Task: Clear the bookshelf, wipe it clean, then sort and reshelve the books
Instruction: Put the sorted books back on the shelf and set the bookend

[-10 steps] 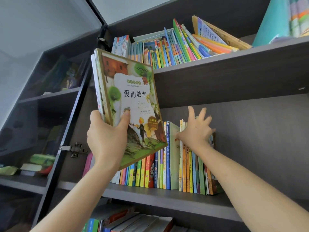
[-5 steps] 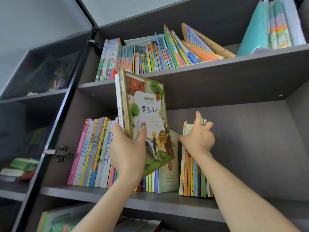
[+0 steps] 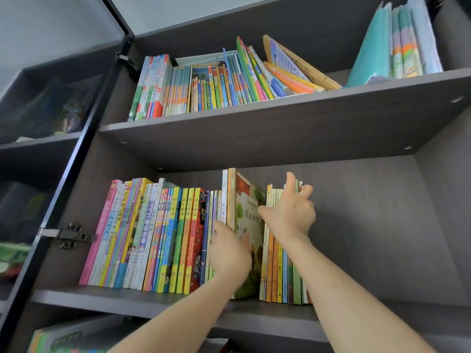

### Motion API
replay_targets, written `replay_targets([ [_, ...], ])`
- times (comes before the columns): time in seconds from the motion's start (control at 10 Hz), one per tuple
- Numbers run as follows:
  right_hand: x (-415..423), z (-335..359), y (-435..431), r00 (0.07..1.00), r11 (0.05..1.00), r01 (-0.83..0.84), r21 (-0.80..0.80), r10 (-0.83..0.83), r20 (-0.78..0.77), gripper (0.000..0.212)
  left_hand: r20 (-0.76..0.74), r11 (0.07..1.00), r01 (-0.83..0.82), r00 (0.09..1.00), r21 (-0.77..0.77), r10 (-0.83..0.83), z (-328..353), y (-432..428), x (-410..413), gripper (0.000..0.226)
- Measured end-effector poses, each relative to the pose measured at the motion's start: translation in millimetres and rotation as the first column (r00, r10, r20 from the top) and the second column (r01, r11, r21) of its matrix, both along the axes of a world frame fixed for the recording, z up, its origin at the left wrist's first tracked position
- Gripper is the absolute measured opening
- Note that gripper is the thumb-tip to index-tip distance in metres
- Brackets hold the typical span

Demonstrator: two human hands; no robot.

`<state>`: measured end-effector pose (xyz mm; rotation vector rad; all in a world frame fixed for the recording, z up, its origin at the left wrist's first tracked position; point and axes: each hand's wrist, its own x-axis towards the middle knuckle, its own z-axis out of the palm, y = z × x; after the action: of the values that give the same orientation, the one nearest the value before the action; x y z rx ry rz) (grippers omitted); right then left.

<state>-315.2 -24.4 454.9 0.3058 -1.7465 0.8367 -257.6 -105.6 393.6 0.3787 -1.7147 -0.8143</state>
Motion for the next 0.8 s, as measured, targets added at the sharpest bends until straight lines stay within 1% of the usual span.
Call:
replay_targets([
  [0.1,0,-1,-8,1.0,0.998,-0.004,0.056,0.003,0.007,0.1,0.084,0.967,0.219,0.969,0.129,-0.231,3,-1,10,0.053],
  [0.2,1,-1,-16,1.0,0.996,-0.007,0.093,0.006,0.007,0.099,0.413,0.974,0.223,0.89,-0.023,-0.194,3,-12,25,0.055],
  [0.3,1,0,-19,1.0,0.995,-0.011,0.098,0.01,0.01,0.097,0.384,0.977,0.189,0.913,-0.097,-0.138,5,-28,16,0.054],
  [0.4,0,-1,-19,1.0,0.996,-0.011,0.086,0.011,-0.006,0.095,0.399,0.974,0.151,0.914,-0.17,-0.072,2,-28,12,0.048],
  [0.5,-1,-2,-20,1.0,0.997,-0.002,0.083,0.004,-0.022,0.093,0.283,0.967,0.15,0.955,-0.207,-0.087,2,-27,12,0.031],
  [0.6,-1,-3,-19,0.999,0.998,-0.001,0.069,0.004,-0.043,0.089,0.157,0.972,0.066,0.987,-0.225,-0.031,-1,-22,10,0.024],
  [0.7,-3,-4,-17,0.999,0.998,-0.017,0.056,0.019,-0.039,0.088,0.022,0.971,0.031,0.999,-0.236,-0.026,-5,-17,16,0.022],
  [0.8,-5,-4,-13,0.998,0.998,-0.047,0.04,0.048,-0.041,0.087,-0.083,0.971,0.043,0.994,-0.235,-0.064,-3,-24,41,0.022],
])
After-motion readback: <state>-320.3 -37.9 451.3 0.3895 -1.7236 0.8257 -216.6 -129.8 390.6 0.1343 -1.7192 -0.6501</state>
